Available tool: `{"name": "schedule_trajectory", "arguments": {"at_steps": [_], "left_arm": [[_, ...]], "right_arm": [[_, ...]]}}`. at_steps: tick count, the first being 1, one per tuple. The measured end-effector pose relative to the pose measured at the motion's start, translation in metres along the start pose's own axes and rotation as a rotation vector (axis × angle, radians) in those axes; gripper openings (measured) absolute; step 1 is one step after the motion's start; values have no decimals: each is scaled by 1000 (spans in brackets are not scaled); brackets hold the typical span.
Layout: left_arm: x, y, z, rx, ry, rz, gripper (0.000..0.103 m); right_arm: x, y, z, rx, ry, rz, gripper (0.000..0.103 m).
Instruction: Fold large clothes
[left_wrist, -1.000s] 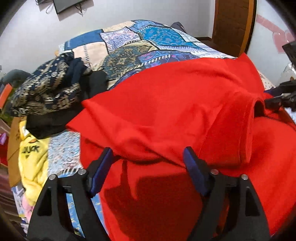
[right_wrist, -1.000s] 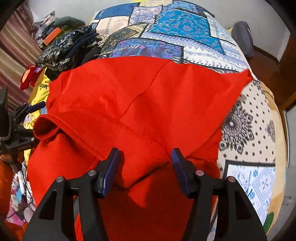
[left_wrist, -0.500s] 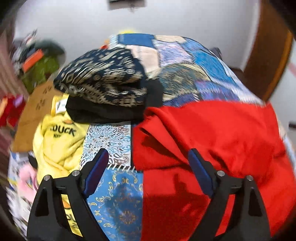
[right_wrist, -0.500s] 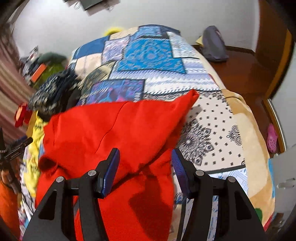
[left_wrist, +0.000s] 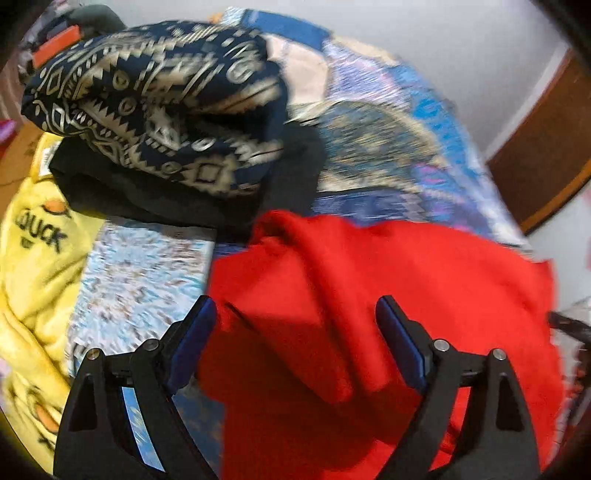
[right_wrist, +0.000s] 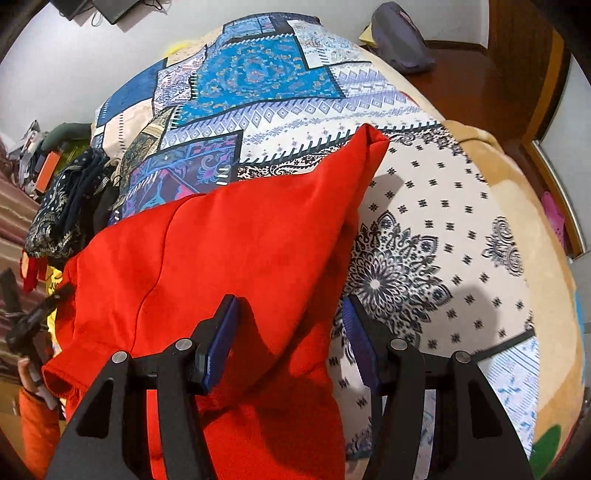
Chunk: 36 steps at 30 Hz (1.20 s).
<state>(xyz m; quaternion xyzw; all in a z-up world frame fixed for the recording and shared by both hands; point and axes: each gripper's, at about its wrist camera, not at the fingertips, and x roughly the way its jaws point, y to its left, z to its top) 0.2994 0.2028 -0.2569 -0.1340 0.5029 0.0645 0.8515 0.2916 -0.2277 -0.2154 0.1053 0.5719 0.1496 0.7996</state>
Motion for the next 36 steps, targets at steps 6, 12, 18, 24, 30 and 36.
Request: {"name": "schedule_trajectory", "arguments": {"at_steps": [6, 12, 18, 24, 30, 36], "left_arm": [[35, 33, -11, -157, 81, -164, 93], [34, 44, -22, -262, 97, -378, 55], [6, 18, -15, -143, 57, -301, 22], [-24, -15, 10, -21, -9, -263, 19], [-42, -56, 58, 49, -84, -306, 19], [-24, -89, 101, 93, -134, -233, 19]], "right_arm": [[19, -12, 8, 54, 33, 67, 54], [30, -23, 13, 136, 18, 142, 55], [24, -19, 14, 109, -34, 195, 23], [-5, -8, 31, 36, -137, 154, 16], [-25, -1, 72, -22, -230, 79, 15], [-24, 5, 111, -40, -279, 18, 13]]}}
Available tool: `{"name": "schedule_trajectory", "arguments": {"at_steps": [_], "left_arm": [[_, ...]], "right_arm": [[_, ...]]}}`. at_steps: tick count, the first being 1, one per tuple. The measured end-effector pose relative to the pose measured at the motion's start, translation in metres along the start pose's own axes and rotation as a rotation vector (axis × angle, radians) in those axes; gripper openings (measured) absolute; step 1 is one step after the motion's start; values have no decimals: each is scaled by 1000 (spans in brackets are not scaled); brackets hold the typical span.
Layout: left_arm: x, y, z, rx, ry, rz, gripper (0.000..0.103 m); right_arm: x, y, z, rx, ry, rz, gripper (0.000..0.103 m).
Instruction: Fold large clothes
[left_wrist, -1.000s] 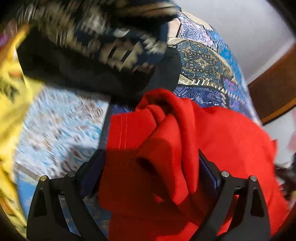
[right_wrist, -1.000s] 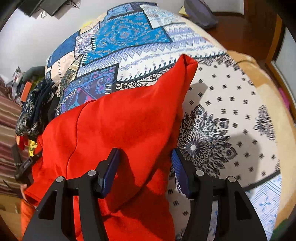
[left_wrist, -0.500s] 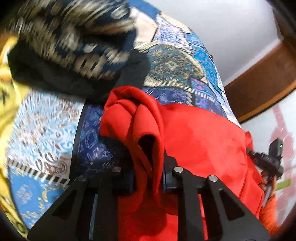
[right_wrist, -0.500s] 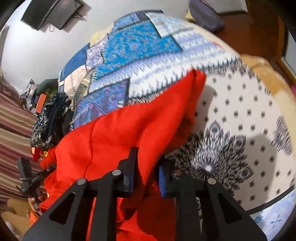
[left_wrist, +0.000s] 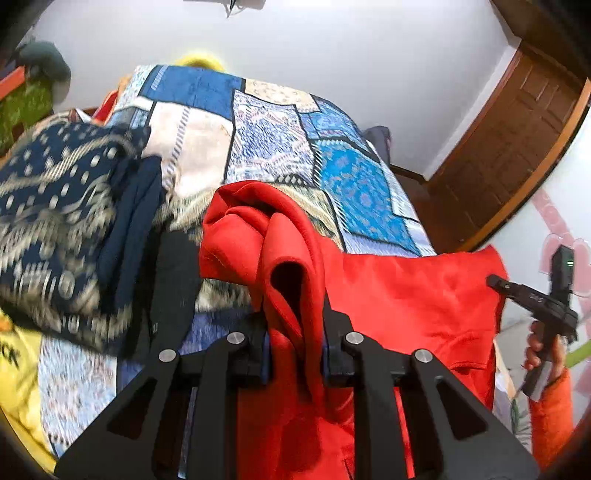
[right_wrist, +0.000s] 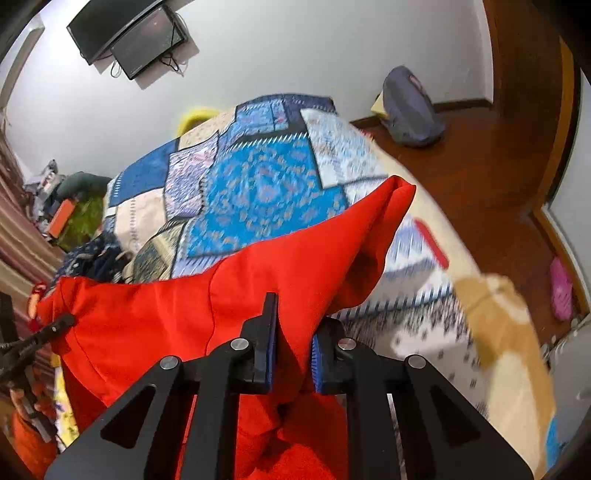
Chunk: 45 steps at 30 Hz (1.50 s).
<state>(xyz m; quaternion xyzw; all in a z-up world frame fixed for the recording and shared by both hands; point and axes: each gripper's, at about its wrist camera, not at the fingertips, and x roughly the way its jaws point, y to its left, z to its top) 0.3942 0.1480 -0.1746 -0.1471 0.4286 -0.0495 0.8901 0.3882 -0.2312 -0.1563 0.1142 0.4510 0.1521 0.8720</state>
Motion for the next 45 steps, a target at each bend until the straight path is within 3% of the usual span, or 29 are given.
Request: {"name": "schedule_trajectory", "arguments": {"at_steps": [6, 10, 15, 17, 18, 20, 22, 28, 37, 41, 45], "left_arm": [[48, 21, 17, -11, 44, 114, 19], [84, 44, 15, -48, 109, 136, 20], [101, 49, 1, -26, 135, 171, 32], [101, 46, -1, -1, 125, 204, 38], [98, 46, -3, 8, 125, 213, 39], [92, 43, -5, 21, 128, 236, 42], [84, 38, -7, 42, 125, 250, 43], [57, 33, -15, 66, 140, 259, 43], [-16, 27, -31, 78, 96, 264, 43], [-55, 28, -39, 73, 65, 264, 43], [-90, 30, -53, 77, 58, 234, 46]], "right_arm": [[30, -7, 17, -19, -18, -100, 10], [48, -19, 19, -34, 17, -140, 10], [62, -20, 4, -90, 58, -187, 10], [68, -19, -1, -111, 90, -203, 16], [68, -19, -4, -123, 99, -213, 19], [64, -17, -7, -142, 98, -240, 36], [55, -17, -8, -139, 96, -244, 43], [22, -14, -15, -93, 122, -196, 43], [-52, 15, -30, -208, 76, -202, 43], [-83, 22, -39, -219, 39, -190, 55], [-102, 23, -54, -230, 39, -177, 56]]}}
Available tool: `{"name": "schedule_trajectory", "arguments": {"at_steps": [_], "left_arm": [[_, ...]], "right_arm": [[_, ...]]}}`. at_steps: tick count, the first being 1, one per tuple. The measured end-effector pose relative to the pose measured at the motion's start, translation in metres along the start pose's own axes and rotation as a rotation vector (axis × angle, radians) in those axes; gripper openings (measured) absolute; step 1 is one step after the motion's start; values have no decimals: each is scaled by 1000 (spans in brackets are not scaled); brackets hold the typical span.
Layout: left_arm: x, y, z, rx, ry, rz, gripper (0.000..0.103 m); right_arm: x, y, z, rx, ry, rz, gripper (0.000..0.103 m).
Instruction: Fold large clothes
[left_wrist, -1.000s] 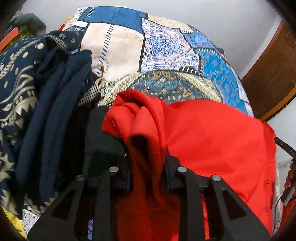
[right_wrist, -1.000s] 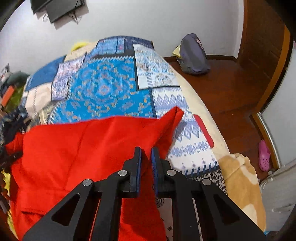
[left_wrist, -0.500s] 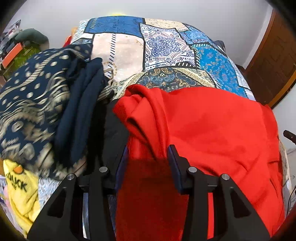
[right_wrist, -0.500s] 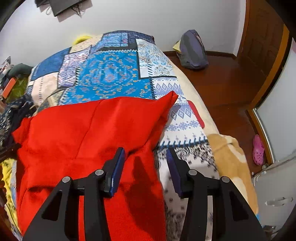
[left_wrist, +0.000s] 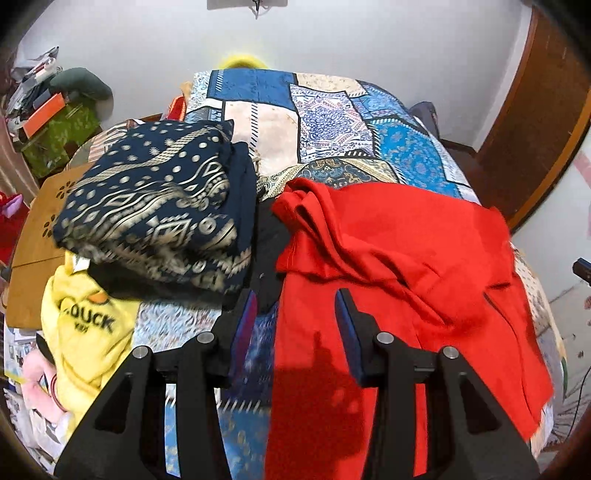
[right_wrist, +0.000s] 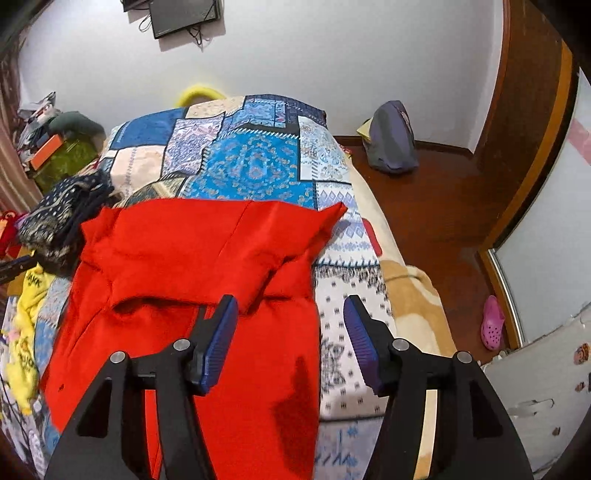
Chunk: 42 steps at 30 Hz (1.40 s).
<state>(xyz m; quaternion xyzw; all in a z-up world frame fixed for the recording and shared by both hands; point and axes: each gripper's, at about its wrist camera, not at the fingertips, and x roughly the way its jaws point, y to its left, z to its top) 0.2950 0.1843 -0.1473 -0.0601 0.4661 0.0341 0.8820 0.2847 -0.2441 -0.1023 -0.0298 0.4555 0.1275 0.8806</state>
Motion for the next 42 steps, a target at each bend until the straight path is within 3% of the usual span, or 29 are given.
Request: {"name": "schedule_trajectory", "arguments": {"at_steps": [5, 12, 17, 20, 24, 28, 29, 31, 33, 35, 39, 42], "left_arm": [[-15, 8, -34, -18, 39, -38, 61], [23, 18, -94, -94, 225, -122, 61], [51, 19, -129, -144, 340, -204, 61], [58, 23, -144, -187, 331, -252, 65], [68, 37, -160, -276, 324, -304, 81], [64, 33, -164, -269, 313, -322, 82], [63, 32, -165, -270, 315, -334, 80], [59, 27, -164, -272, 315, -357, 67], [53, 21, -158, -259, 315, -400, 32], [45, 10, -151, -232, 309, -439, 7], [24, -24, -132, -100, 247, -388, 4], [2, -42, -107, -63, 180, -408, 4]], "right_arm": [[-2, 3, -22, -29, 63, 27, 56], [0, 4, -66, -32, 85, 53, 56], [24, -7, -93, 37, 182, 76, 56], [44, -15, -106, 73, 245, 63, 56], [73, -25, -125, 144, 332, 102, 56], [72, -25, -128, 202, 282, 156, 59], [73, -22, -128, 199, 281, 191, 59], [75, -15, -129, 184, 281, 214, 56], [73, -7, -128, 161, 279, 224, 46], [73, -4, -125, 172, 280, 267, 20], [69, -5, -118, 217, 228, 273, 15], [55, -7, -104, 230, 170, 301, 14]]}}
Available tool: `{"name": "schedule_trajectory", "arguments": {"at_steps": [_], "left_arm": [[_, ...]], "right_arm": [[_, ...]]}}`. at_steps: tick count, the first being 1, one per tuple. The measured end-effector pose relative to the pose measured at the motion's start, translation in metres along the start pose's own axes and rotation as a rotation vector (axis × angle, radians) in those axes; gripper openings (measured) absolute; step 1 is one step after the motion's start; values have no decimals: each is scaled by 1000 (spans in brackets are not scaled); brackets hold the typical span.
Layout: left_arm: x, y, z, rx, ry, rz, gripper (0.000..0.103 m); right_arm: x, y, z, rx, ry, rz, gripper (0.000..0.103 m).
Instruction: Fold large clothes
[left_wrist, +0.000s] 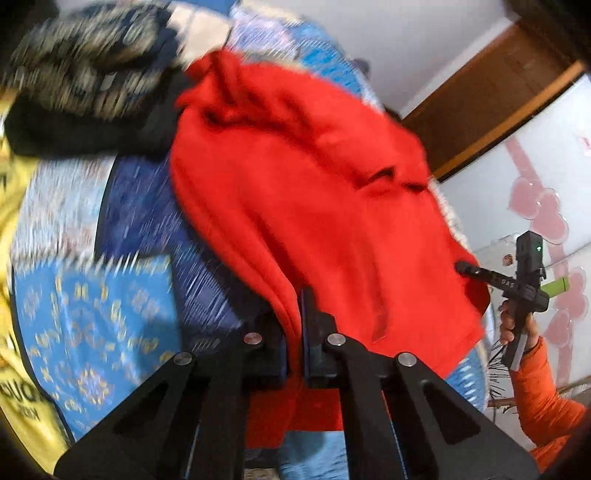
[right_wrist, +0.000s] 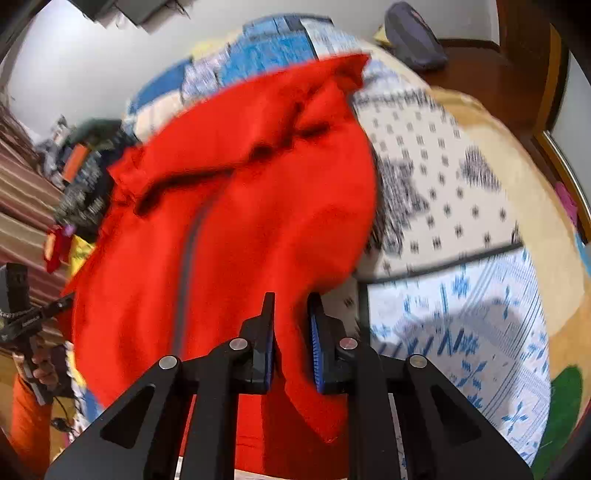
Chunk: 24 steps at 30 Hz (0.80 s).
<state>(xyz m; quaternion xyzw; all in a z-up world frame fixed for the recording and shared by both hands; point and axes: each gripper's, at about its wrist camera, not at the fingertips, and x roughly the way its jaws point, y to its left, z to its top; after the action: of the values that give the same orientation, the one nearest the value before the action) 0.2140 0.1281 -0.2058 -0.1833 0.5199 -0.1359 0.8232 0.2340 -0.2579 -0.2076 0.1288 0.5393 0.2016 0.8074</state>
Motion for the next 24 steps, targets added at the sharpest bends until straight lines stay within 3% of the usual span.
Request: {"name": "schedule_trajectory", "arguments": {"at_steps": [4, 7, 11, 17, 21, 24], "left_arm": [[-23, -32, 44, 30, -97, -43, 4], [-39, -34, 87, 37, -167, -59, 3], [-49, -35, 130, 50, -240, -15, 2], [-30, -5, 193, -11, -297, 130, 2], [-3, 31, 215, -36, -299, 225, 2], [28, 54, 227, -32, -256, 320, 2]], "right_arm": [[-22, 12, 29, -29, -66, 7, 14], [-34, 25, 52, -63, -122, -12, 14], [-45, 42, 99, -93, -213, -75, 14], [-20, 40, 170, -61, -212, -120, 14], [26, 31, 198, -66, -152, -165, 14], [59, 16, 210, -28, -113, -174, 14]]}}
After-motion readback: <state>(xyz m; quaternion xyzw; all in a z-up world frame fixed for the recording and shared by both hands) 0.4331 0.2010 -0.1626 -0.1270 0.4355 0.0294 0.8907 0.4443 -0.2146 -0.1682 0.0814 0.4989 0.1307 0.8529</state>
